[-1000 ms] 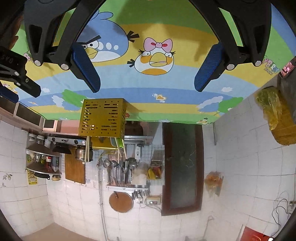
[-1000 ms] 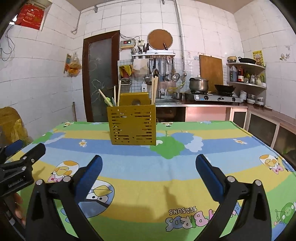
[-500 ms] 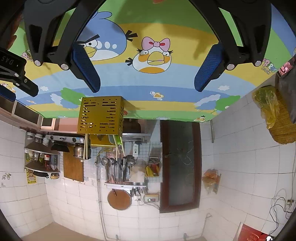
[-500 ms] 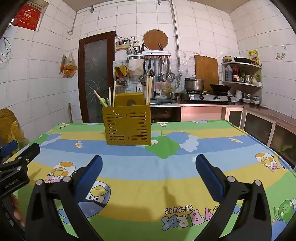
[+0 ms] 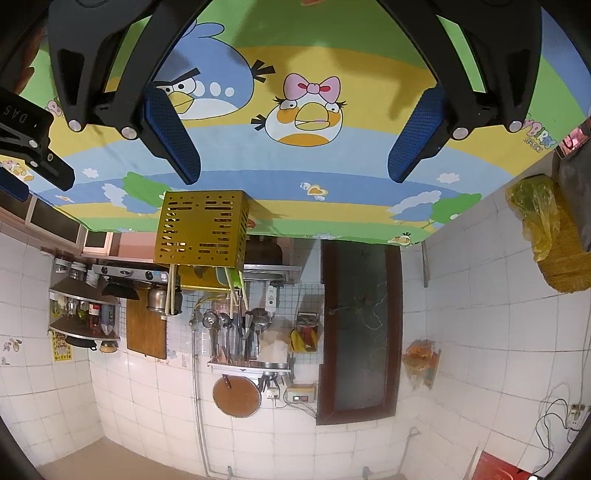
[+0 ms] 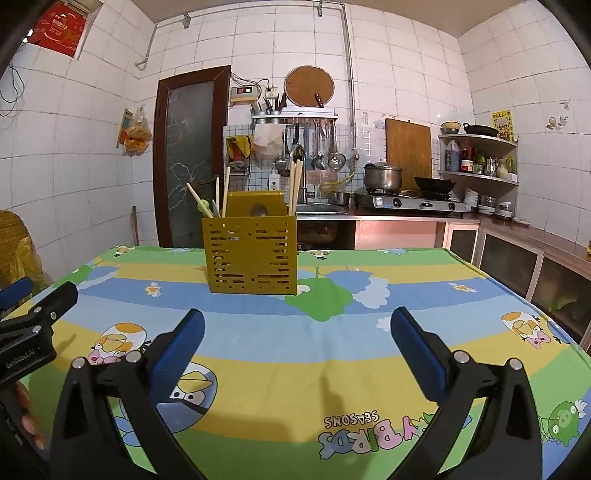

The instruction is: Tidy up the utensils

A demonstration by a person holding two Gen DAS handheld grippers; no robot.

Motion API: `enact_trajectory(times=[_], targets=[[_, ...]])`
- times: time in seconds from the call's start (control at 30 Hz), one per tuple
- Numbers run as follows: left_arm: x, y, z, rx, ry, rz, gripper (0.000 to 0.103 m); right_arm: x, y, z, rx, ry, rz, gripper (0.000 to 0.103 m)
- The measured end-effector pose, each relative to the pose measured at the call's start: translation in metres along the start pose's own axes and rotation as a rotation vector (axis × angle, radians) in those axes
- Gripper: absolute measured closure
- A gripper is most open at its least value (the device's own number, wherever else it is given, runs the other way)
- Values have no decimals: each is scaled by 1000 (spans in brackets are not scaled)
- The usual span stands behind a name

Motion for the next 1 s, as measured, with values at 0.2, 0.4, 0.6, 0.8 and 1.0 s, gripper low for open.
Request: enact_trajectory(times=[0.2,0.4,0.6,0.8,1.0], targets=[[0,2,0,-12,2,0,5,0,2,-1,-7,-2,-3,5],[-4,3,0,-14,-13,24,5,0,4,-1,-12,-1,-4,5],[-4,4,0,-25,-17,15,5,-1,4,0,-13,-3,-4,5],[-4,4,-1,-24,-16,2,5,-2,5,1,-15,-5,-4,5],[-4,4,-1,-25,-16,2,5,-3,6,2,-17,-6,-6,5]])
Point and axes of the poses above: each gripper's, at about its wrist camera, not at the fingertips, and y roughly against the way its jaws point, x to its left, z to its top, the point moved 2 cm from there along -y, roughly the way its jaws point, and after that the axes turned 13 degrees about x, right-handed, at the moved point
